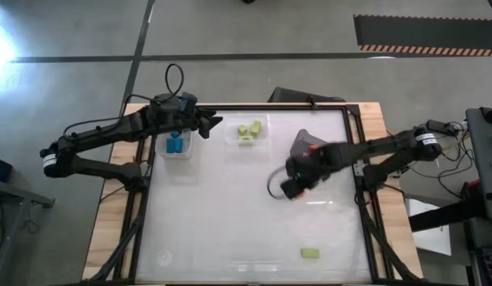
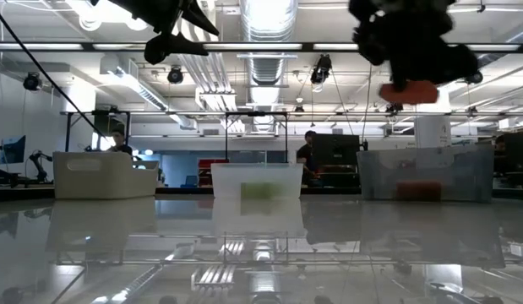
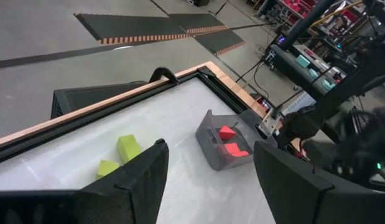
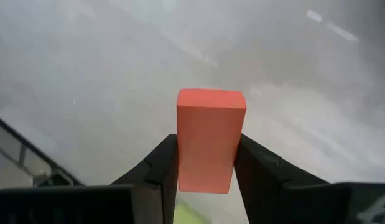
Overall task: Sort & place blocks by color
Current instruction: Put the orange block into the black bin
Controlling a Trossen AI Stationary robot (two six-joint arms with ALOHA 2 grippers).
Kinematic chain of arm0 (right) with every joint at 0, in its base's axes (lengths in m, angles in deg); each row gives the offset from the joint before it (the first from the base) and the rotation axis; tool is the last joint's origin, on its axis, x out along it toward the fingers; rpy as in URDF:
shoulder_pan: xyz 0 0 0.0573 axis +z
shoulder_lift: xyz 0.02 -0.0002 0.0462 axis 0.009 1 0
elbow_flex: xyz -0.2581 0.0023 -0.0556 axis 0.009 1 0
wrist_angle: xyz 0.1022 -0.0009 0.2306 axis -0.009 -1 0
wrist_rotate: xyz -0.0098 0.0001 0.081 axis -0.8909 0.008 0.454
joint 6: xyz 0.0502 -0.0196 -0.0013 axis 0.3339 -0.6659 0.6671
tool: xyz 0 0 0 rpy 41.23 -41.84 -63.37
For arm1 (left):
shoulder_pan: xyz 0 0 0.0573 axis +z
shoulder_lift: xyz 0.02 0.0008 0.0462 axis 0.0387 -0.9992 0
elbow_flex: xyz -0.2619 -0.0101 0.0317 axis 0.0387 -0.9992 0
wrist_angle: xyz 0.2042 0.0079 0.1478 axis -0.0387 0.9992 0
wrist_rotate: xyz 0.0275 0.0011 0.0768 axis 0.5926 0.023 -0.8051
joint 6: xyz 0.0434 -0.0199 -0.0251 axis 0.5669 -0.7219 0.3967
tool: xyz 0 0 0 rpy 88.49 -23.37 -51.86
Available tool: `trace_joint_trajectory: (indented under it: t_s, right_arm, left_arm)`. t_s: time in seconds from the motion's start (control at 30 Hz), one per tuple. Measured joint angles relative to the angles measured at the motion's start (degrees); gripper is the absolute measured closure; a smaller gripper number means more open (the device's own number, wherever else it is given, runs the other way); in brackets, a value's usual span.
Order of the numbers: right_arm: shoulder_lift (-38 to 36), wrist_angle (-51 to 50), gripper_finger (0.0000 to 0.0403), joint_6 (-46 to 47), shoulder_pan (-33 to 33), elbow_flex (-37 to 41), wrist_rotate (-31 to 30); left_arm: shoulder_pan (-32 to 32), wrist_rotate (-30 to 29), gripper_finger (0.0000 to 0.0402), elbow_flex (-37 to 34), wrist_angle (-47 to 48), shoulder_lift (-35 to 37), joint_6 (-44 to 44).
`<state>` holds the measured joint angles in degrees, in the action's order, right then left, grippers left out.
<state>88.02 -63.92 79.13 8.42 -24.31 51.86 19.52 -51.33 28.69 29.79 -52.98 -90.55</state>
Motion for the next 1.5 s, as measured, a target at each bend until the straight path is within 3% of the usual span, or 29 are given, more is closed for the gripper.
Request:
trace_joint_trajectory:
  t_s: [0.33,0.57,0.73,0.97,1.2,1.5]
  right_arm:
    - [8.31,-20.13,0.0287,-30.9,-16.68,-16.77,-1.56]
    - [12.47,-27.21,0.0287,-52.39,-26.06,-19.52,-1.58]
    - [13.64,-27.39,0.0287,-59.02,-31.2,-18.71,-1.9]
    - [14.93,-27.05,0.0287,-68.52,-35.12,-18.61,-6.96]
    - [15.34,-25.4,0.0287,-70.5,-38.02,-16.08,-6.96]
    - [15.34,-19.88,0.0287,-69.56,-38.18,-6.35,-5.87]
  left_arm:
    - [0.0,0.02,0.0183,0.0,0.0,0.02,0.07]
    - [0.0,0.02,0.0183,0.0,0.0,0.02,0.09]
    - [0.0,0.02,0.0183,0.0,0.0,0.02,0.11]
    - [0.0,0.02,0.0183,0.0,0.0,0.02,0.21]
    - [0.0,0.04,0.0183,-0.02,0.02,0.02,1.6]
    - [0.0,0.04,0.0183,-0.02,0.01,0.02,1.61]
